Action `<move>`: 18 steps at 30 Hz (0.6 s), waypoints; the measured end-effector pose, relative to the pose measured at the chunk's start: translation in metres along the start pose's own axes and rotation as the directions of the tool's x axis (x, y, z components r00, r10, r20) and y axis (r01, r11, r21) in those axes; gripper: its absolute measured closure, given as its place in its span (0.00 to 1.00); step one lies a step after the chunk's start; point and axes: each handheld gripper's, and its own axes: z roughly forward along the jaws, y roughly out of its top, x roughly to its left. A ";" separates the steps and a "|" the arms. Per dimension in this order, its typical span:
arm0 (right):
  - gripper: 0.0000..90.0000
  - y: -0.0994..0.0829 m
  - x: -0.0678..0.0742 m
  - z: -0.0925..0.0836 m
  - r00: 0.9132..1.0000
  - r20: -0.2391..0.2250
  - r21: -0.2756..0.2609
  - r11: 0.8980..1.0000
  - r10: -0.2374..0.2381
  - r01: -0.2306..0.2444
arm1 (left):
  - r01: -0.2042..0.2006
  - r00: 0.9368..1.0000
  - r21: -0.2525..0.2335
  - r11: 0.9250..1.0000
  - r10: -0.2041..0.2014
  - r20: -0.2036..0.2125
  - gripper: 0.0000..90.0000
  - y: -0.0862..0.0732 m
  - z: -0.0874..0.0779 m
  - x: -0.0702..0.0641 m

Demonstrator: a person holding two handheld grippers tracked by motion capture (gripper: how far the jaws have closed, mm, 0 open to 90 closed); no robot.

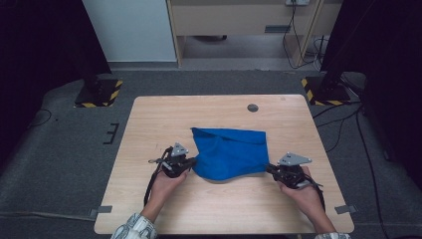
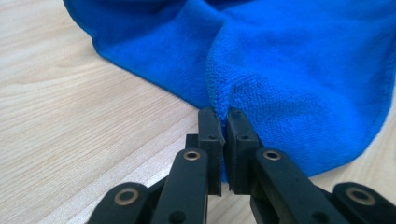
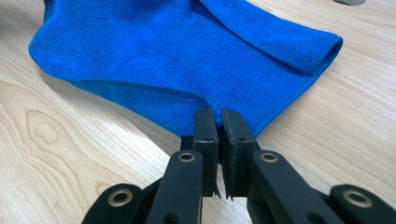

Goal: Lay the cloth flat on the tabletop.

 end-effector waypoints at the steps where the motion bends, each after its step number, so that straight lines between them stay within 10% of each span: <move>1: 0.95 0.000 0.000 -0.001 1.000 -0.002 -0.002 1.000 0.004 -0.004 | 0.002 1.000 -0.005 1.000 -0.002 0.003 0.95 0.000 -0.002 -0.001; 10: 0.95 -0.006 0.009 -0.009 1.000 -0.012 0.011 1.000 -0.014 0.014 | 0.003 1.000 0.007 1.000 -0.003 0.021 0.95 -0.003 -0.012 -0.008; 18: 0.94 -0.008 0.009 -0.009 1.000 0.002 0.021 1.000 -0.017 0.017 | 0.022 1.000 0.012 1.000 -0.022 0.001 0.89 0.004 0.022 0.001</move>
